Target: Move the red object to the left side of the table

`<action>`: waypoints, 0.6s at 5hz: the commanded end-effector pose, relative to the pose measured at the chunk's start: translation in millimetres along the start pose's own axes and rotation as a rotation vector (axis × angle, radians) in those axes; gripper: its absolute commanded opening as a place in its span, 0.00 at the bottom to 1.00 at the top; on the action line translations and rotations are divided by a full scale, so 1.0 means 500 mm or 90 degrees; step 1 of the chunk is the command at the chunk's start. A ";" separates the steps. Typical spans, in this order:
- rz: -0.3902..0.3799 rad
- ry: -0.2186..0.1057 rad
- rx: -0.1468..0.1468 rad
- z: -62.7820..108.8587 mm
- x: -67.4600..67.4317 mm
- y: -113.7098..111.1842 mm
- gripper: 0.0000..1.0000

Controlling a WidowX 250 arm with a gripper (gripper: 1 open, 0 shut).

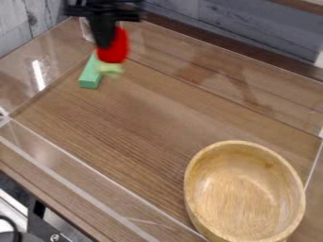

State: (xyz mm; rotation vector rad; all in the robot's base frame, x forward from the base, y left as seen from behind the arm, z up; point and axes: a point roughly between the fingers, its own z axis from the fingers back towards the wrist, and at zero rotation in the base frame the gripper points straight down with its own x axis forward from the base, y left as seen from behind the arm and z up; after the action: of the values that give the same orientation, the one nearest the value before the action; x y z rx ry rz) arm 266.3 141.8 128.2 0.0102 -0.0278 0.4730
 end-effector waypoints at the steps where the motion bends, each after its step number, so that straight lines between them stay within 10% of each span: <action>1: 0.047 -0.040 0.019 0.020 0.064 0.050 0.00; 3: 0.069 -0.034 0.040 -0.022 0.119 0.088 0.00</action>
State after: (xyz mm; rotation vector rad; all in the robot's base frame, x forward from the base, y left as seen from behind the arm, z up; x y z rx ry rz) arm 295.2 199.9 98.9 0.0552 -0.0007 0.5816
